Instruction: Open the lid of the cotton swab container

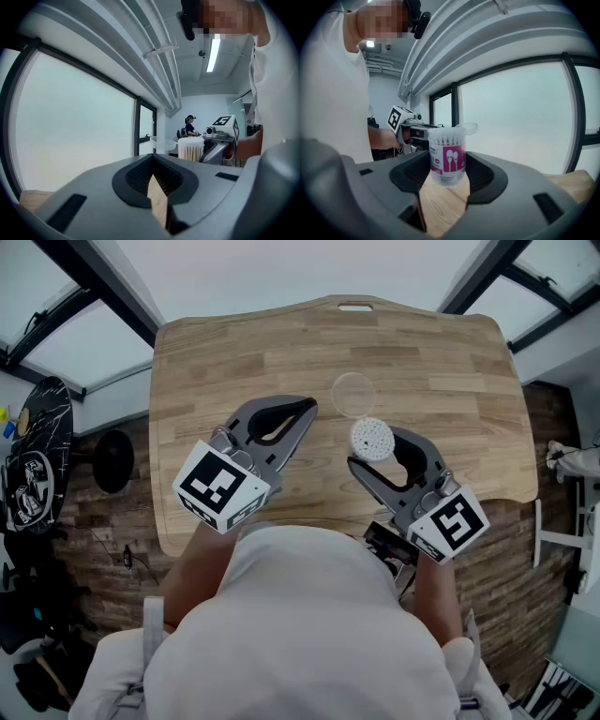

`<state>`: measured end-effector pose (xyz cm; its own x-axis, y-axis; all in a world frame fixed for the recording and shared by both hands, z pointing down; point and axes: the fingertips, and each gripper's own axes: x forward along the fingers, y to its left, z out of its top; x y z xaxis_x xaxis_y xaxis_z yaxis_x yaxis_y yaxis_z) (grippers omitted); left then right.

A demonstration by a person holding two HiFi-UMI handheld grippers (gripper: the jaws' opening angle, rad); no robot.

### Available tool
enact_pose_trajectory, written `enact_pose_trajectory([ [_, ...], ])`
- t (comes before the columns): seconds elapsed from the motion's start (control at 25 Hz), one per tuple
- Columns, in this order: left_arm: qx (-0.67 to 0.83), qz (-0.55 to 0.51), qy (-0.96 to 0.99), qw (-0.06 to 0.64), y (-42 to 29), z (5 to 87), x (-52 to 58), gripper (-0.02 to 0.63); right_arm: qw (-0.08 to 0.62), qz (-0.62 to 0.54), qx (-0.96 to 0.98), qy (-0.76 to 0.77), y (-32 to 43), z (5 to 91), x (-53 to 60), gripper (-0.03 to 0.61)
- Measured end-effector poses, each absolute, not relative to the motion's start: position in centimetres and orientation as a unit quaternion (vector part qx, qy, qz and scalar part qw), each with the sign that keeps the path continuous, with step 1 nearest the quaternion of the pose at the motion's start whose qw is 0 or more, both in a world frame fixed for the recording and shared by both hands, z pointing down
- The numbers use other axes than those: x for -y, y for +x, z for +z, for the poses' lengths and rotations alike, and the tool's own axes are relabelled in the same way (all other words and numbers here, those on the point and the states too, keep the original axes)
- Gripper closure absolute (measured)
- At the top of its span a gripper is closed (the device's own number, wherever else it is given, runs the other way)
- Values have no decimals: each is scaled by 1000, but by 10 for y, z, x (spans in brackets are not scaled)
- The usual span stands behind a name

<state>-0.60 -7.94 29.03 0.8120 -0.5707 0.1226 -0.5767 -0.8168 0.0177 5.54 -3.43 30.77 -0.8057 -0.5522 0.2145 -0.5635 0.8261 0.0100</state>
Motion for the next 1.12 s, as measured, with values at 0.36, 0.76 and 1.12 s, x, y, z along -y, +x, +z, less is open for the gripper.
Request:
enact_pose_trajectory([
  [0.36,310,57,949,33,-10,295,78,600,102,28,943,315,78,304,45,334],
  [0.76,329,61,942,42,-21,302,86,601,116,16,935,334,103,304,72,334],
  [1.12,341,63,937,53,-27,314,96,601,118,15,927,356,120,317,102,334],
])
